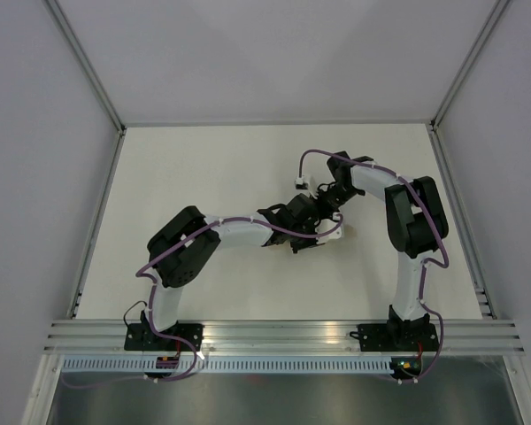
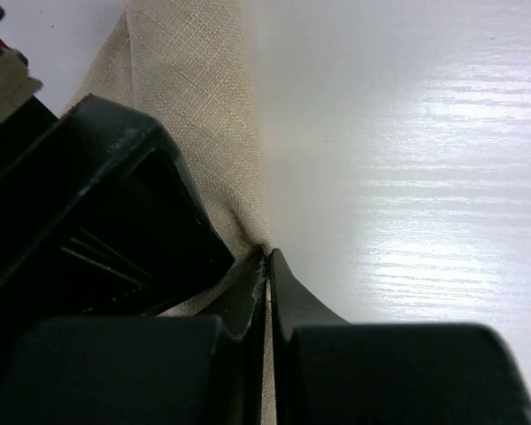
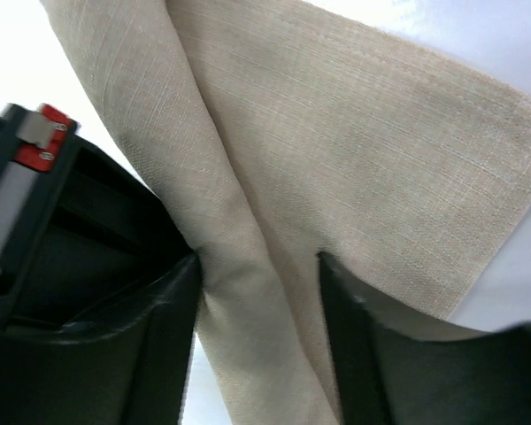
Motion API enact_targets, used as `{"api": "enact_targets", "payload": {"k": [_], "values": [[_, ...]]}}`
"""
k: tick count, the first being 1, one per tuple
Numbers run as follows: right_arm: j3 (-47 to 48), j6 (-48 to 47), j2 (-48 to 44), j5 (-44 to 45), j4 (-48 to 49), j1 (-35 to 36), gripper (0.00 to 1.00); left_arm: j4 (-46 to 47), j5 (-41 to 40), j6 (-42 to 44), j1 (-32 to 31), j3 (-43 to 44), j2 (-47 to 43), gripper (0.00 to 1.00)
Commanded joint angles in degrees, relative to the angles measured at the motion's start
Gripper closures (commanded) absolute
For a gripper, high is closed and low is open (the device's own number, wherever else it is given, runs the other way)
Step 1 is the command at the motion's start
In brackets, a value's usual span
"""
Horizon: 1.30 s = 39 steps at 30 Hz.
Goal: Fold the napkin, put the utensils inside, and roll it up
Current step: Roll the napkin at the center of the board.
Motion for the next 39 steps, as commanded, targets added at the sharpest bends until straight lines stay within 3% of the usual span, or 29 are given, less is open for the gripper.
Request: {"api": "enact_targets", "payload": {"k": [1, 6, 9, 10, 11, 17, 22, 31, 33, 34, 39], "values": [[-2.8, -0.1, 0.5, 6.6, 1.9, -1.1, 0.42, -6.5, 4.9, -5.3, -1.0, -0.8, 3.1, 0.94], [-3.0, -2.1, 2.1, 6.3, 0.1, -1.1, 0.42, -6.1, 2.8, -6.5, -0.5, 0.9, 2.3, 0.82], [-2.1, -2.2, 3.2, 5.8, -1.0, -1.0, 0.55, -5.5, 1.3, -7.6, -0.2, 1.5, 1.8, 0.71], [-1.7, -2.3, 4.1, 5.6, -1.4, -1.1, 0.66, -4.9, 0.7, -7.8, -0.1, 1.3, 1.0, 0.68], [-1.0, -2.3, 4.7, 5.5, -1.8, -1.1, 0.71, -3.2, 0.2, -8.2, 0.0, 0.8, 0.3, 0.66], [3.9, -4.5, 9.9, 4.7, -6.5, -1.3, 0.85, 6.5, -6.2, -8.5, 0.0, -5.2, -7.7, 0.56], [12.1, -8.3, 17.5, 4.0, -16.1, -1.5, 0.86, 16.2, -17.0, -2.1, 0.0, -11.6, -11.3, 0.54], [18.0, -11.1, 23.4, 2.3, -22.4, -1.7, 0.87, 22.3, -19.8, 5.4, -0.3, -12.7, -6.9, 0.50], [18.7, -11.2, 23.8, 2.3, -23.2, -1.7, 0.87, 22.3, -19.8, 6.3, -0.4, -12.4, -6.2, 0.48], [19.2, -11.3, 24.2, 2.4, -23.6, -1.7, 0.87, 22.6, -19.7, 7.0, -0.4, -12.4, -5.6, 0.38], [19.7, -11.3, 24.5, 3.1, -24.5, -1.7, 0.87, 21.1, -18.0, 8.5, -0.6, -11.5, -3.9, 0.38]]}}
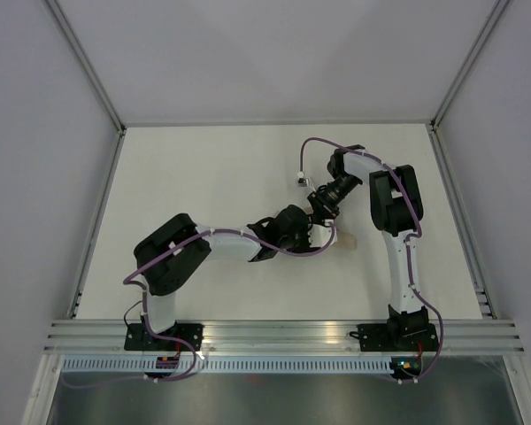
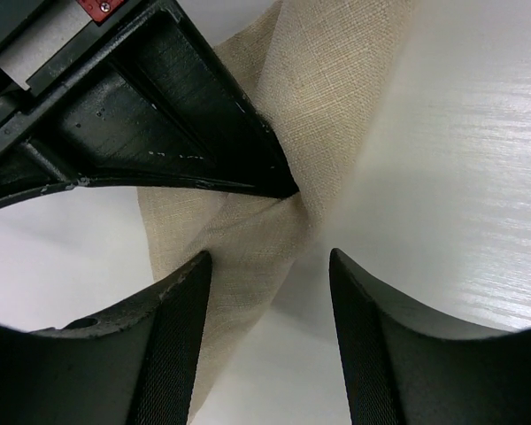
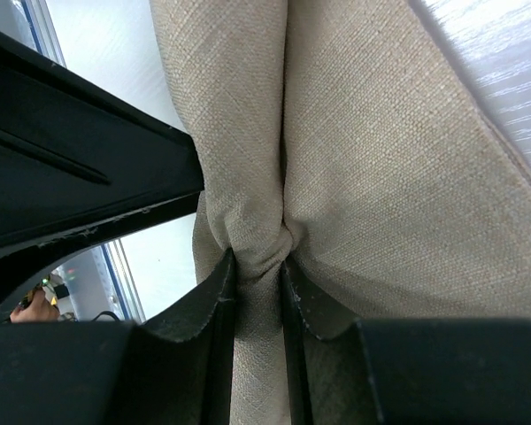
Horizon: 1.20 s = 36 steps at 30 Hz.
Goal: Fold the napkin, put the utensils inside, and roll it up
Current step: Roll the napkin at the center of the board.
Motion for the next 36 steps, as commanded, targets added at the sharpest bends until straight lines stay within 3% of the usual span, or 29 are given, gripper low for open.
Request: {"api": "enact_targets", "payload": {"k": [1, 7, 22, 24, 25, 31, 36], "values": [[-2.3, -6.3, 4.6, 9.9, 3.2, 1.1, 0.87, 2.8, -2.7, 5.4, 0.7, 1.7, 3.3, 0.38], [-2.3, -7.3, 4.8, 10.3, 2.2, 1.2, 0.87, 10.4, -5.9, 9.2, -0.8, -1.0, 2.3, 0.37], [-2.0, -9.9, 4.9, 11.7, -0.3, 1.8, 0.87, 10.5, -4.7, 14.9, -2.6, -1.6, 2.0, 0.36], [-2.1, -10.1, 4.8, 12.2, -0.2, 2.1, 0.88, 6.9, -2.1, 13.8, -2.3, 0.1, 2.7, 0.05], [-2.2, -10.2, 4.7, 12.3, -0.2, 2.3, 0.88, 4.9, -0.2, 13.6, -2.2, 0.7, 2.8, 0.04], [-1.7, -9.8, 4.5, 12.7, -0.1, 2.6, 0.88, -3.3, 4.5, 10.1, -1.7, 5.8, 5.1, 0.14], [-1.1, -9.4, 4.2, 13.1, 0.0, 2.5, 0.89, -10.3, 9.5, 5.3, -1.0, 8.5, 5.7, 0.47]]}}
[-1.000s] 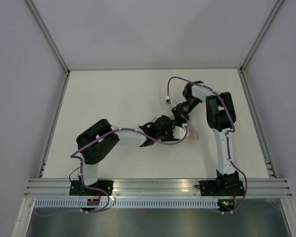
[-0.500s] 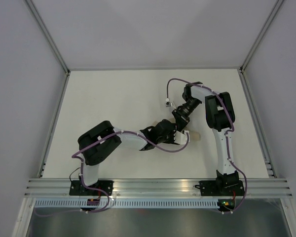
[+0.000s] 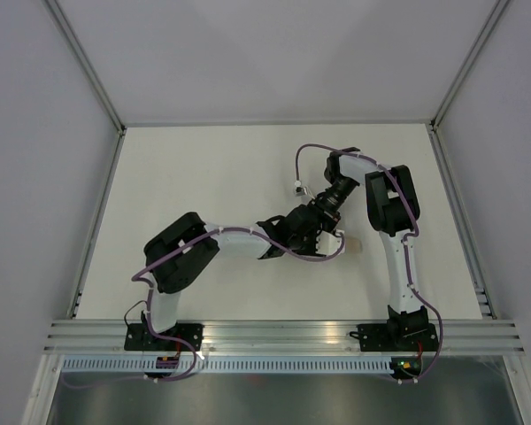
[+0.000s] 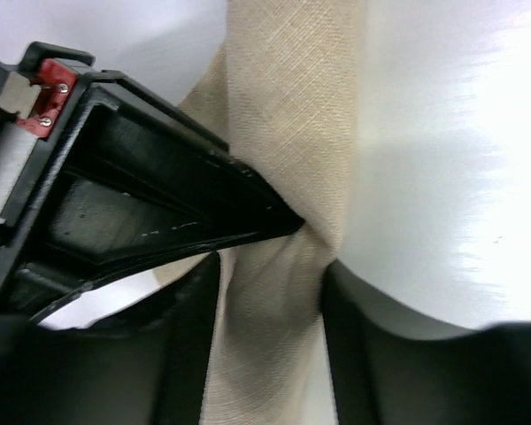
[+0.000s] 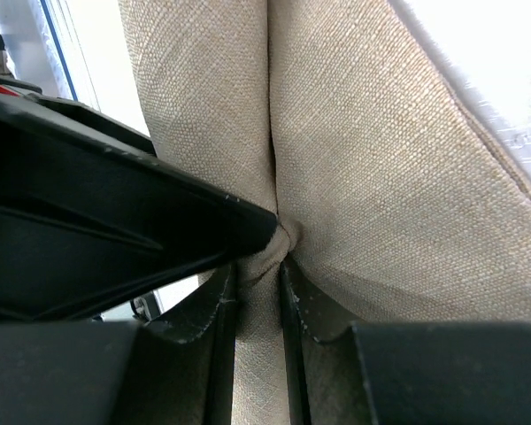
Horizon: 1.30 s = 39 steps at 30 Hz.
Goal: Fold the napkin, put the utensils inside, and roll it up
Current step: Roll the napkin at the center of the board.
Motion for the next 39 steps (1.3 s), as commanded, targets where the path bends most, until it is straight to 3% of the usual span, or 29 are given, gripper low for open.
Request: {"api": "enact_targets", "payload": {"k": [1, 10, 11, 12, 13, 14, 17, 20, 24, 30, 31, 35, 39], "values": [[-0.9, -4.4, 3.3, 9.9, 6.3, 1.2, 0.89, -5.0, 6.3, -4.8, 0.9, 2.9, 2.0, 0.51], [-1.8, -3.8, 1.7, 9.5, 7.3, 1.2, 0.89, -14.3, 13.1, -10.8, 2.2, 7.8, 6.0, 0.71], [-2.3, -3.8, 1.3, 9.3, 7.6, 1.2, 0.88, -14.7, 13.4, -11.8, 2.2, 8.0, 6.3, 0.81], [-2.4, -3.7, 0.8, 8.6, 7.9, 1.1, 0.87, -15.2, 13.8, -12.2, 2.2, 8.4, 6.7, 0.82], [-2.8, -3.0, -0.4, 8.2, 8.6, 1.0, 0.85, -15.9, 14.4, -12.6, 2.3, 8.4, 6.7, 0.82], [-3.2, -2.9, -1.0, 7.8, 8.7, 1.0, 0.79, -16.3, 14.7, -13.4, 2.3, 8.3, 6.8, 0.92], [-3.8, -0.6, -4.0, 6.6, 10.4, 0.6, 0.63, -16.4, 16.2, -15.0, 2.5, 7.4, 7.1, 0.98], [-3.8, 2.1, -7.0, 5.0, 12.0, -0.5, 0.50, -16.5, 17.9, -16.6, 2.8, 7.0, 7.5, 0.98], [-4.1, 5.8, -11.1, 2.0, 14.2, -3.3, 0.42, -17.8, 19.9, -18.4, 3.1, 7.2, 8.0, 0.98], [-7.2, 13.8, -17.7, -2.6, 21.5, -9.4, 0.42, -19.3, 25.1, -22.2, 4.6, 7.7, 8.6, 0.98], [-8.1, 14.9, -19.8, -3.1, 24.4, -10.3, 0.46, -19.8, 26.5, -23.1, 5.2, 7.8, 8.7, 0.98], [-18.1, 18.3, -28.0, -4.7, 34.1, -15.3, 0.47, -23.5, 30.9, -25.3, 7.0, 10.6, 10.2, 0.98], [-29.5, 14.6, -42.2, -5.5, 42.1, -18.5, 0.47, -28.4, 36.3, -27.2, 9.5, 14.0, 13.2, 0.98]]}}
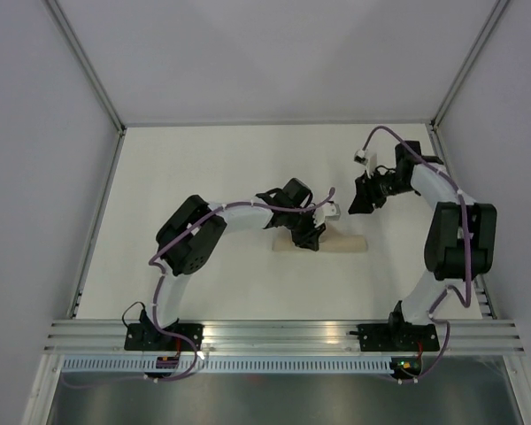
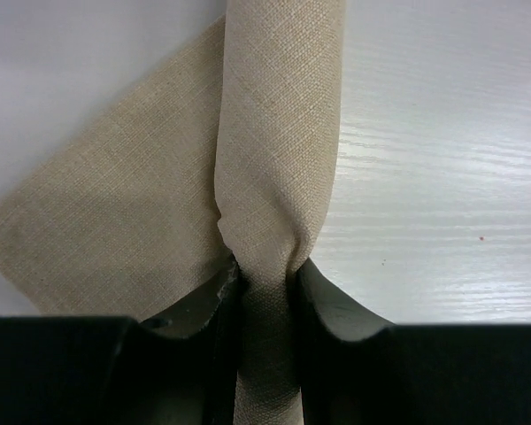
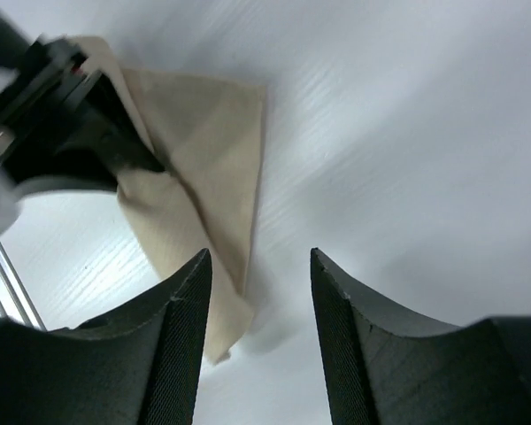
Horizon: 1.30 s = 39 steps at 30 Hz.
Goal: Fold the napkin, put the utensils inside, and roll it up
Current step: Roll the napkin at the center of the board.
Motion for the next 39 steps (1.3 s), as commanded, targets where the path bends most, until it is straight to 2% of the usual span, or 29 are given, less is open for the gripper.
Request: {"api": "enact_targets", "payload": {"k": [1, 3, 5, 6, 7, 10, 13, 17, 23, 28, 30, 34, 37, 39], "values": [[-12.5, -1.9, -14.1, -2.6, 11.7, -0.6, 0.45, -14.5, 8.5, -5.1, 2.0, 1.2, 6.7, 0.98], [-19.1, -2.8, -24.1, -1.6, 18.8, -0.5, 0.42, -16.5, 9.6, -5.2, 2.8, 3.2, 8.2, 0.98], [-27.8, -5.0, -30.3, 1.8, 22.3, 0.4, 0.38, -18.2, 10.6, -5.6, 3.6, 3.6, 9.4, 0.98], [-30.4, -5.2, -35.6, 4.0, 26.3, 1.9, 0.36, -18.5, 10.7, -5.8, 3.8, 4.0, 9.6, 0.98], [-35.3, -5.7, -38.0, 8.5, 28.2, 4.3, 0.34, -19.0, 10.6, -6.0, 4.1, 4.1, 10.1, 0.98], [-41.7, -6.6, -43.7, 14.6, 33.9, 12.3, 0.31, -20.3, 10.9, -6.7, 4.6, 5.1, 10.6, 0.97], [-42.5, -7.0, -42.8, 19.0, 35.2, 18.9, 0.29, -21.3, 11.7, -7.4, 4.9, 6.8, 11.8, 0.97], [-43.0, -8.5, -39.1, 22.6, 37.2, 22.4, 0.29, -22.8, 11.8, -8.1, 5.0, 8.9, 13.1, 0.96], [-46.2, -9.9, -38.3, 28.6, 40.9, 29.4, 0.27, -24.6, 11.5, -8.3, 5.0, 10.7, 14.2, 0.95], [-49.7, -10.3, -35.7, 37.3, 46.7, 35.5, 0.27, -24.9, 11.7, -8.4, 5.0, 11.1, 14.6, 0.95], [-51.0, -10.8, -34.6, 39.4, 50.0, 36.3, 0.27, -25.1, 11.7, -8.3, 4.9, 11.2, 14.7, 0.94], [-51.0, -11.5, -32.9, 39.8, 50.0, 36.6, 0.28, -25.4, 11.7, -8.3, 5.0, 11.3, 14.9, 0.92], [-50.8, -11.4, -32.2, 39.8, 49.8, 36.7, 0.39, -25.6, 11.6, -8.4, 5.1, 11.4, 15.1, 0.91], [-50.4, -11.4, -31.0, 39.8, 49.1, 36.7, 0.53, -25.5, 11.6, -8.7, 5.2, 11.4, 15.1, 0.87]]}}
